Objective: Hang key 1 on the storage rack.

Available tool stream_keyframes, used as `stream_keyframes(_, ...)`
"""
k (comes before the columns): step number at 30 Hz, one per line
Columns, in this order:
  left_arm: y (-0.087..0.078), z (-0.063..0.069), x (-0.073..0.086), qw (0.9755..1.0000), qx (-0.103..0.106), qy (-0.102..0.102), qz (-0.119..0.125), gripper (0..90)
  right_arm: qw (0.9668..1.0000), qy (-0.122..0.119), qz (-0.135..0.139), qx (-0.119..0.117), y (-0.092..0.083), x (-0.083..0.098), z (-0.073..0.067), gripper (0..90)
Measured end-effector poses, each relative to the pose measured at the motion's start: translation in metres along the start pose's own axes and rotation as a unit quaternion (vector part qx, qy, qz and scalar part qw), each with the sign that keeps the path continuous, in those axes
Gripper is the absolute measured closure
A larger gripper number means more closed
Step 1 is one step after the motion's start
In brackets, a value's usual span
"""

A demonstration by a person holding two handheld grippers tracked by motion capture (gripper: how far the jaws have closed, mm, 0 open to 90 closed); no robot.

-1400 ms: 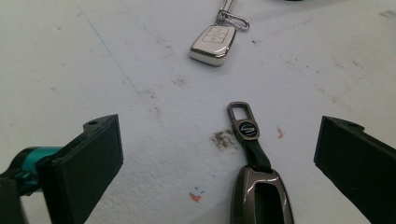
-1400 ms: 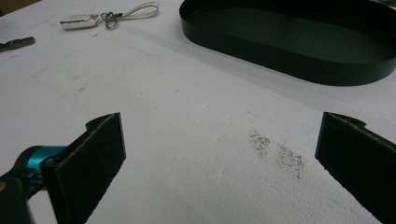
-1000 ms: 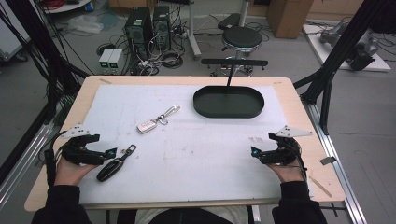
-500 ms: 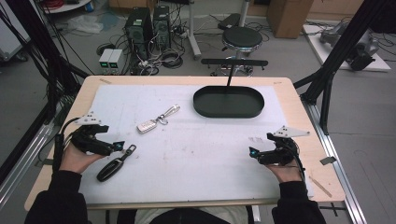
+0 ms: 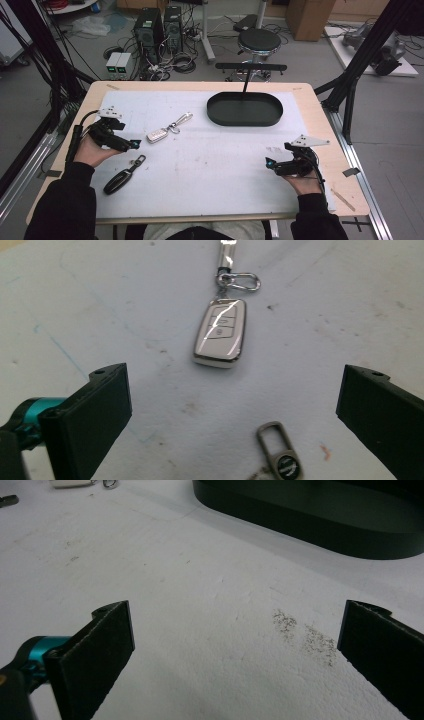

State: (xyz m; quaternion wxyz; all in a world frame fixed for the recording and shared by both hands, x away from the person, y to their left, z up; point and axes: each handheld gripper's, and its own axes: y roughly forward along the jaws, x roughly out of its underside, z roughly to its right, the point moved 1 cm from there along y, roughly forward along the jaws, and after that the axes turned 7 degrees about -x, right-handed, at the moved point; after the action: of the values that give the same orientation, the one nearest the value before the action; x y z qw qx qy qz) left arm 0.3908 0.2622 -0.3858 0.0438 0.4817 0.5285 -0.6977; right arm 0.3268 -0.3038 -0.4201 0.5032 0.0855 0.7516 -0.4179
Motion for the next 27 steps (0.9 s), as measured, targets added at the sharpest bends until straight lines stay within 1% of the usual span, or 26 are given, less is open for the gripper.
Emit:
stream_keyframes(1, 0.000, 0.000, 0.000, 1.0000, 0.000, 0.000, 0.000, 1.8, 1.0000, -0.001, 0.000, 0.001, 0.000, 0.000, 0.000, 0.8)
stream_keyframes(2, 0.003, -0.002, -0.003, 1.0000, 0.000, 0.003, -0.009, 1.7, 1.0000, -0.002, -0.001, 0.002, 0.001, 0.001, 0.001, 0.8)
stream_keyframes(6, 0.008, -0.001, -0.009, 0.9998, 0.001, 0.009, -0.018, 1.8, 1.0000, 0.001, -0.004, 0.002, 0.002, 0.002, 0.002, 0.8)
stream_keyframes(7, 0.013, 0.000, -0.013, 0.9995, 0.001, 0.017, -0.028, 1.7, 1.0000, 0.000, -0.004, 0.003, 0.002, 0.002, 0.002, 0.8)
stream_keyframes(8, 0.013, 0.000, -0.013, 0.9995, 0.001, 0.017, -0.028, 1.8, 1.0000, -0.002, -0.004, 0.002, 0.003, 0.001, 0.002, 0.8)
stream_keyframes(9, 0.017, -0.001, -0.018, 0.9993, 0.004, 0.022, -0.032, 1.8, 1.0000, -0.001, -0.004, 0.002, 0.003, 0.001, 0.001, 0.8)
stream_keyframes(11, 0.019, -0.001, -0.021, 0.9991, 0.001, 0.025, -0.035, 1.7, 1.0000, -0.002, -0.005, 0.003, 0.004, 0.001, 0.002, 0.8)
stream_keyframes(13, 0.024, -0.002, -0.025, 0.9984, 0.001, 0.034, -0.045, 1.8, 1.0000, -0.001, -0.006, 0.003, 0.004, 0.001, 0.001, 0.8)
stream_keyframes(14, 0.029, -0.003, -0.030, 0.9981, 0.004, 0.035, -0.051, 1.7, 1.0000, -0.003, -0.006, 0.005, 0.004, 0.001, 0.002, 0.8)
stream_keyframes(15, 0.031, -0.003, -0.034, 0.9976, 0.003, 0.041, -0.056, 1.7, 1.0000, -0.002, -0.007, 0.005, 0.004, 0.001, 0.002, 0.8)
stream_keyframes(16, 0.033, -0.002, -0.037, 0.9973, 0.005, 0.046, -0.058, 1.8, 1.0000, -0.002, -0.008, 0.006, 0.004, 0.001, 0.002, 0.8)
stream_keyframes(17, 0.033, -0.002, -0.037, 0.9973, 0.005, 0.046, -0.058, 1.7, 0.9999, -0.004, -0.008, 0.007, 0.005, 0.001, 0.002, 0.8)
stream_keyframes(19, 0.036, 0.000, -0.044, 0.9962, 0.005, 0.058, -0.065, 1.7, 0.9999, -0.005, -0.010, 0.009, 0.005, 0.002, 0.002, 0.8)
stream_keyframes(23, 0.044, 0.002, -0.057, 0.9953, 0.009, 0.066, -0.070, 1.7, 0.9998, -0.009, -0.015, 0.011, 0.006, 0.002, 0.001, 0.8)
stream_keyframes(27, 0.057, 0.007, -0.071, 0.9923, 0.017, 0.088, -0.086, 1.7, 0.9998, -0.011, -0.012, 0.013, 0.006, 0.002, 0.001, 0.8)
